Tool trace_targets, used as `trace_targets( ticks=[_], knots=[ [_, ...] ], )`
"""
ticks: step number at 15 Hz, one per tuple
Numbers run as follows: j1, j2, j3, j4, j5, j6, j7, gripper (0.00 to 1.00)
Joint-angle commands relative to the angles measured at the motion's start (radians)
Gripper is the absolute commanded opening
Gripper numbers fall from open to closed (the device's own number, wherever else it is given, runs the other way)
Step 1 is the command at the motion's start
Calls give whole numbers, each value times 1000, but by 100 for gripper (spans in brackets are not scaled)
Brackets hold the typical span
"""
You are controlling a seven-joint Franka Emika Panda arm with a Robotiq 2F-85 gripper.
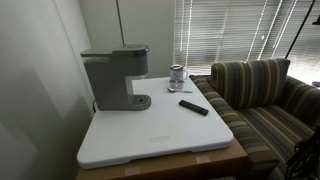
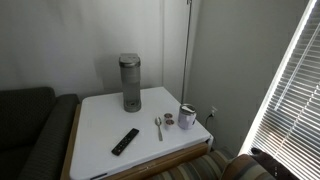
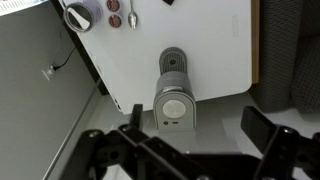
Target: Press the button at the top the machine
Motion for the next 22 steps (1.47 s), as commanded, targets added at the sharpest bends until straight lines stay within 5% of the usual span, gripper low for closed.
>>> trace_targets(
  ticks=[1,5,6,18,22],
  knots=[
    [-31,178,45,250,-30,-119,-78,100],
    [-21,340,91,455,-81,-236,-119,100],
    [-5,240,62,306,-60,-159,-79,100],
    [0,260,63,332,-62,-163,-74,100],
    [-11,376,94,537,-125,-305,-98,100]
  ],
)
